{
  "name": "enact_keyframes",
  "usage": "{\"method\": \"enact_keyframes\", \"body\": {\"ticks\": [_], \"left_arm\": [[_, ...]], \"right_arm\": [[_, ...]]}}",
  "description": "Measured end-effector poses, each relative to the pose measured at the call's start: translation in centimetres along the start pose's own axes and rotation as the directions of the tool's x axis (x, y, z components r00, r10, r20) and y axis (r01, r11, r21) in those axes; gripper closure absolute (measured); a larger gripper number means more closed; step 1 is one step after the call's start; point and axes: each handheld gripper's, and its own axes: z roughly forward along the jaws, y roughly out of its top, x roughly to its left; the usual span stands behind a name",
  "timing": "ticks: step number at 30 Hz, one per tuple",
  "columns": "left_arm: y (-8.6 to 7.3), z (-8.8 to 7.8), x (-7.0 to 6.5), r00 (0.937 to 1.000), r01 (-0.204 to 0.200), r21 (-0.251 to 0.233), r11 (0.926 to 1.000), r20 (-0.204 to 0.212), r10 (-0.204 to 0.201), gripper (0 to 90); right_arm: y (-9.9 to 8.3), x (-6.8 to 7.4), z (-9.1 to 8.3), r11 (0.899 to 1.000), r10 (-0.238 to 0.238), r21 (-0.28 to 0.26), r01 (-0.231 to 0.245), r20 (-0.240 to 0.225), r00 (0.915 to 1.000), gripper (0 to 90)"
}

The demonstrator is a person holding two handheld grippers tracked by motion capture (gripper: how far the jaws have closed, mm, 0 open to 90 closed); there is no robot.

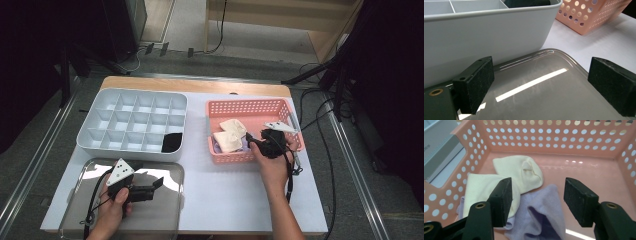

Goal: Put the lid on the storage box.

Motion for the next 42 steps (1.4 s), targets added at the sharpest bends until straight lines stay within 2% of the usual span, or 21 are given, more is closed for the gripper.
{"method": "enact_keyframes", "body": {"ticks": [8, 13, 20, 24, 29, 32, 37, 42], "left_arm": [[0.00, -0.01, 0.01, 1.0000, 0.000, 0.001, 1.0000, 0.001, 0.000, 7.2], [0.00, -0.01, 0.00, 1.0000, -0.002, 0.001, 1.0000, 0.001, 0.002, 7.2], [0.01, 0.00, 0.00, 1.0000, -0.005, 0.003, 1.0000, 0.001, 0.005, 7.2], [0.02, 0.00, -0.02, 1.0000, -0.008, 0.007, 0.9999, 0.000, 0.008, 7.2], [0.02, 0.00, -0.03, 1.0000, -0.008, 0.007, 0.9999, -0.001, 0.008, 7.2], [0.02, 0.00, -0.03, 1.0000, -0.008, 0.007, 0.9999, -0.001, 0.008, 7.2], [0.00, 0.00, -0.07, 1.0000, -0.009, 0.006, 0.9999, 0.000, 0.009, 7.2], [0.00, 0.01, -0.09, 1.0000, -0.009, 0.006, 0.9999, -0.001, 0.009, 7.2]], "right_arm": [[0.41, 0.13, 0.29, 1.000, -0.004, 0.015, 0.004, 0.022, 0.9997, 41.0], [0.63, 0.06, 0.41, 0.999, -0.021, 0.050, 0.020, 0.028, 0.9994, 45.9], [0.47, 0.03, -0.07, 0.997, 0.006, 0.079, -0.008, 0.027, 0.9996, 51.0], [0.20, 0.45, -0.18, 0.995, -0.036, 0.090, 0.033, 0.037, 0.9987, 48.6], [0.15, 0.49, 0.09, 0.995, -0.040, 0.096, 0.035, 0.042, 0.9983, 46.5], [0.09, 0.56, 0.31, 0.994, -0.052, 0.102, 0.047, 0.048, 0.9975, 47.8], [0.29, 0.27, 0.44, 0.993, -0.018, 0.115, 0.014, 0.036, 0.9992, 52.4], [0.47, 0.19, 0.54, 0.987, -0.042, 0.155, 0.037, 0.031, 0.9986, 57.0]]}}
